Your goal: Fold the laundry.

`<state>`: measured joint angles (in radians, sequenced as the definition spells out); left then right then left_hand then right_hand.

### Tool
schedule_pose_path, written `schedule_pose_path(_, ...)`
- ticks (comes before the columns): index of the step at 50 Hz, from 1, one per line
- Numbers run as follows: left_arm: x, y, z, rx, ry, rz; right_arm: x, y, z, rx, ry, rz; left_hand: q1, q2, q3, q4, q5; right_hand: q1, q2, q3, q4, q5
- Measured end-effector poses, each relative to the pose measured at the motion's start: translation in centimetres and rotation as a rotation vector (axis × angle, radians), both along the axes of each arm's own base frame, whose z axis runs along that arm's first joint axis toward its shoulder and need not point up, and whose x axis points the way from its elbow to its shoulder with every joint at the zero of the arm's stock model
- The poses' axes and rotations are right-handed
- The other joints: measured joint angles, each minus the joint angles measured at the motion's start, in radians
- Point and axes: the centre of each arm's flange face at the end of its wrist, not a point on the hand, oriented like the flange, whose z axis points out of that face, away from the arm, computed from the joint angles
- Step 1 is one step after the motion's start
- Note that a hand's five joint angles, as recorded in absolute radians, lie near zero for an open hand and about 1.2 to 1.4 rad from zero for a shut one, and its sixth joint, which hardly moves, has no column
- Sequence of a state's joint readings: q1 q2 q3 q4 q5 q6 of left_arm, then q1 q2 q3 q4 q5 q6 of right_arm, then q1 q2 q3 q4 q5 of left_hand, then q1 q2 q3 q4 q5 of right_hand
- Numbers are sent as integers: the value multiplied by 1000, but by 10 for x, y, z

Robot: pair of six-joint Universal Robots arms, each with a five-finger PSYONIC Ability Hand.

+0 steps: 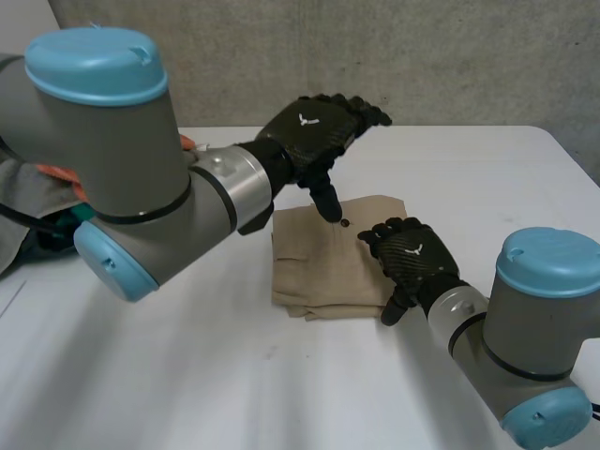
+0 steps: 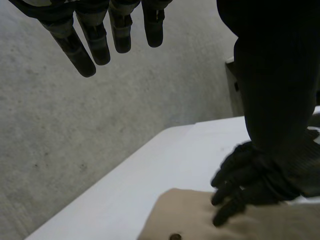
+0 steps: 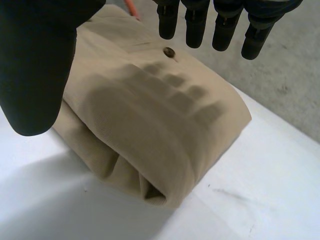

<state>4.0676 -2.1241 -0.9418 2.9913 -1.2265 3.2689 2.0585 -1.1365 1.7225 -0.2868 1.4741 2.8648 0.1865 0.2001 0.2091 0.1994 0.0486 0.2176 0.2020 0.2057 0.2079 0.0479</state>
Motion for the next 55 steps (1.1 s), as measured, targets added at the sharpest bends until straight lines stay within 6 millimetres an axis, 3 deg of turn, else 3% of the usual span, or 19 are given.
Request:
schedule_pose_path(12,0,12,-10,-31,-14,-22,-16,-20,-6,117,-140,-161,0,0,0,0,0,0,0,0,0,0)
schedule_pose_path(23,3,15,-5,-37,-3,-23,-20,-42,-40,226,-219,-254,0,0,0,0,0,0,0,0,0,0)
schedule_pose_path(25,3,14,-4,-37,-1,-21,-17,-44,-44,228,-219,-251,0,0,0,0,0,54,62,60,57,55)
schedule_pose_path(26,3,14,-3,-36,0,-20,-15,-46,-46,226,-222,-249,0,0,0,0,0,296,328,298,289,284)
schedule_pose_path(27,4,14,-3,-36,2,-19,-14,-48,-47,223,-226,-246,0,0,0,0,0,312,348,338,309,301)
schedule_pose_path(28,4,14,-2,-35,3,-18,-12,-50,-48,217,-232,-244,0,0,0,0,0,510,661,642,645,552)
schedule_pose_path(30,5,13,-2,-33,6,-15,-9,-54,-48,205,-252,-236,0,0,0,0,0,661,827,810,891,744)
schedule_pose_path(37,9,10,2,-25,19,-4,-5,-80,-35,131,-377,-220,0,0,0,0,0,715,919,910,981,871)
schedule_pose_path(41,11,8,5,-24,30,-1,-10,-114,-21,43,-461,-254,0,0,0,0,0,715,919,910,981,886)
schedule_pose_path(48,13,6,10,-28,45,-3,-44,-188,-8,-67,-482,-405,0,0,0,0,0,715,919,910,981,886)
schedule_pose_path(50,12,5,10,-25,50,-5,-66,-219,-8,-95,-472,-482,0,0,0,0,0,715,919,910,981,886)
schedule_pose_path(51,12,5,10,-24,51,-5,-68,-223,-8,-97,-471,-490,0,0,0,0,0,715,919,910,981,886)
schedule_pose_path(52,11,6,10,-21,53,-7,-82,-240,-9,-110,-462,-535,0,0,0,0,0,715,919,910,981,886)
schedule_pose_path(55,9,7,9,-14,55,-13,-109,-265,-11,-133,-446,-614,0,0,0,0,0,715,919,910,981,886)
